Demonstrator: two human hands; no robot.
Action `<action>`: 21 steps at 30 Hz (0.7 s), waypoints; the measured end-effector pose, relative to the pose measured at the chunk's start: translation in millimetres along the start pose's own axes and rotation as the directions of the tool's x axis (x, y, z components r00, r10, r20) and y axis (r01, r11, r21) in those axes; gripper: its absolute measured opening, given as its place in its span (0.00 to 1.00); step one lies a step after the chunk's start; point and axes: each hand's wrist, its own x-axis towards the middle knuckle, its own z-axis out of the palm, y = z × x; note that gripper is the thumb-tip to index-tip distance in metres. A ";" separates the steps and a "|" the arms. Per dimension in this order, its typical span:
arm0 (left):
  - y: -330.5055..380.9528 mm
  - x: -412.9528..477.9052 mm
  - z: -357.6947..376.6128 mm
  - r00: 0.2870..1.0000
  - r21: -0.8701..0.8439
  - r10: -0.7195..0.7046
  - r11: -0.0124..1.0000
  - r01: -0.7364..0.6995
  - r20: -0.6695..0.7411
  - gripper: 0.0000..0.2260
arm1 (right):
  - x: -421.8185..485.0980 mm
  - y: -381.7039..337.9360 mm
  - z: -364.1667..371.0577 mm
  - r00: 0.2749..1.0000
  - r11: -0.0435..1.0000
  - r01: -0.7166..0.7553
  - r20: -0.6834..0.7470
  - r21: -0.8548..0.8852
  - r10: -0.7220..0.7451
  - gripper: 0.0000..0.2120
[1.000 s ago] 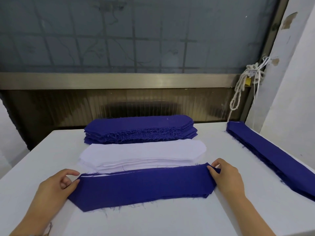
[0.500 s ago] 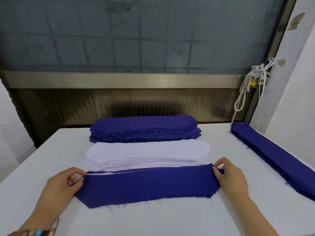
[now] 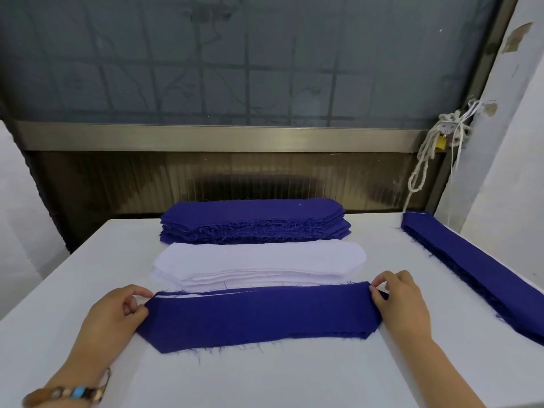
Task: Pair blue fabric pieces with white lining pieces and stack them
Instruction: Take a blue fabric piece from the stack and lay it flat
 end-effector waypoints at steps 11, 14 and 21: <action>8.5 -2.7 -0.2 0.992 -0.058 0.059 0.996 -0.066 -0.110 0.13 | 0.6 -7.9 -1.6 0.962 0.962 0.272 -0.020 -0.031 -0.273 0.07; 20.9 2.8 -1.8 0.990 -0.055 0.113 0.992 -0.117 -0.082 0.14 | 3.4 -18.2 -1.1 0.941 0.943 0.332 0.068 0.007 -0.331 0.08; 75.7 34.0 19.4 0.954 -0.023 0.298 0.954 -0.298 0.009 0.11 | 25.3 -82.5 17.5 0.881 0.888 0.424 0.148 0.178 -0.450 0.07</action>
